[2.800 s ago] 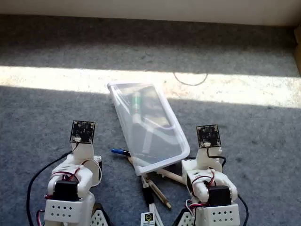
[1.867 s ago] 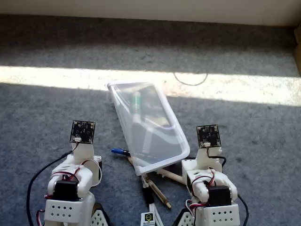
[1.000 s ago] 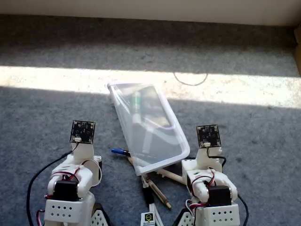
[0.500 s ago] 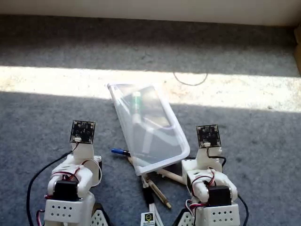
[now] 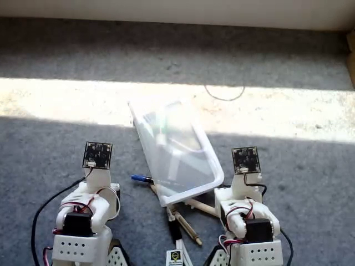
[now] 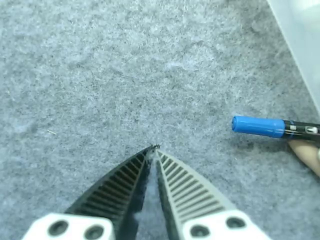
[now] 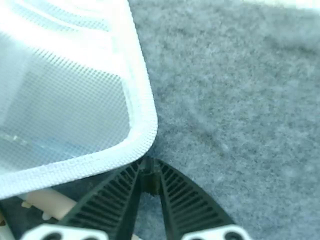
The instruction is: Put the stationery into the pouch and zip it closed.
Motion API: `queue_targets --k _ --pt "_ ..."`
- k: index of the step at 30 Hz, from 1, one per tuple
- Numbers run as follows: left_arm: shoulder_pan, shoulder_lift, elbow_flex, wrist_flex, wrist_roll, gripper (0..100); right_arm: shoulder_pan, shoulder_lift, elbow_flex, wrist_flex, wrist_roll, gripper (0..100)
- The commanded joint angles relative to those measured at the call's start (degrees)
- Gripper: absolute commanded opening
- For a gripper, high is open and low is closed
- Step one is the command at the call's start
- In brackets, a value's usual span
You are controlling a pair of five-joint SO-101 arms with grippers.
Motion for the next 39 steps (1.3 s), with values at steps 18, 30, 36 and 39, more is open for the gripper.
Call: queue_targets --k 18,30,36,39 --pt "0.84 -0.57 1.27 0.35 0.44 1 9.71 -0.57 -11.21 3.82 -0.26 0.5" --pt "0.84 -0.57 1.27 0.35 0.44 1 9.80 0.04 -30.90 13.58 -0.18 0.5" --pt "0.84 -0.57 1.27 0.35 0.44 1 9.63 0.04 -35.12 15.52 -0.09 0.5" --pt "0.84 -0.57 1.27 0.35 0.44 1 9.63 0.04 -36.70 17.10 1.49 0.5"
